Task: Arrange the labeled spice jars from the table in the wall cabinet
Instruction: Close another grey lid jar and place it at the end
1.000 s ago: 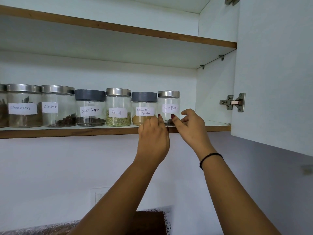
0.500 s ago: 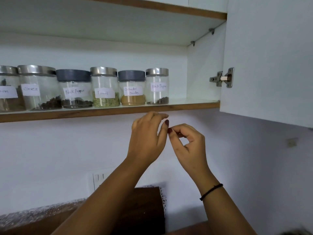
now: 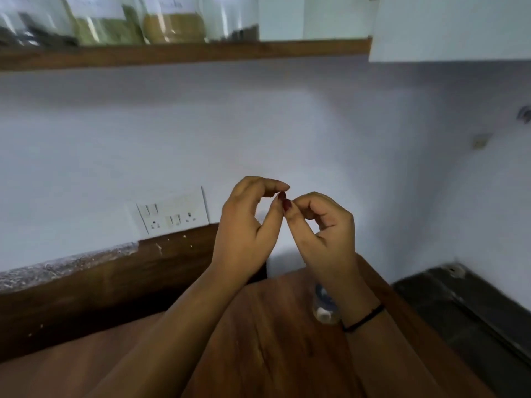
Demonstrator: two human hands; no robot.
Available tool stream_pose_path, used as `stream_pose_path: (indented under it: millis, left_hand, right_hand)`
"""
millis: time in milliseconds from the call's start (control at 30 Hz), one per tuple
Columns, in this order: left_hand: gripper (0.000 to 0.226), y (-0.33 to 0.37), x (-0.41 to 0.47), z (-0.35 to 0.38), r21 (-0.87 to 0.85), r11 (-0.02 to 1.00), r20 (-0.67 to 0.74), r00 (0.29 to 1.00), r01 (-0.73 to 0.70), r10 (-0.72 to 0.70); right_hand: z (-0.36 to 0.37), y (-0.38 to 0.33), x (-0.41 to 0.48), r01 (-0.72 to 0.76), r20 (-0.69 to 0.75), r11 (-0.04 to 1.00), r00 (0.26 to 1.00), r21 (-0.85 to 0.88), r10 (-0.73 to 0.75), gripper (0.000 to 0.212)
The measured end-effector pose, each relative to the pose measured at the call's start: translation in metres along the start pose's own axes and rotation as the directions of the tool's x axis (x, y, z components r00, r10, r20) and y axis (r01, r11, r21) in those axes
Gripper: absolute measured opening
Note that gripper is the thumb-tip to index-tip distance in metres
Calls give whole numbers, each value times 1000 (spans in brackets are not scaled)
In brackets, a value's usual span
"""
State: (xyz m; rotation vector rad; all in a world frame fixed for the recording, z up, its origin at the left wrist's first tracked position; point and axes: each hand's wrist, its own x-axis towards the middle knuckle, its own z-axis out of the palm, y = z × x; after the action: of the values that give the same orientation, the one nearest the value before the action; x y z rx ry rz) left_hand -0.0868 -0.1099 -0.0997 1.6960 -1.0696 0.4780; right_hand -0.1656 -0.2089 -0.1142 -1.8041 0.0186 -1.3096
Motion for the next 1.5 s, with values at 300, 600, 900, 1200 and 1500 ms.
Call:
stream_pose_path:
  millis: [300,600,900,1200,1500]
  left_hand:
    - [21,-14,-46,45,-152,979,39,990,137,-133]
    - [21,-41,-79,92,-165,956,113,968,243,-226]
    - [20,-88,-119,135,-132,904,226,901,406,-371]
    - [39,-125,-151,184,37,880,417,794,473,-443]
    - [67,-155,-165,229,182,873,512,714,452,-477]
  right_hand:
    - [-22,37,-48,-167,-51,986,985,-30,165,11]
    - [-48,81,-84,-286,-159,956,949,-63,273,23]
    - [-68,133,-122,-448,-209,886,884,-119,418,13]
    - [-77,189,-157,-567,-20,789,815,-235,580,38]
    - [-79,244,-172,-681,90,644,660,-349,746,65]
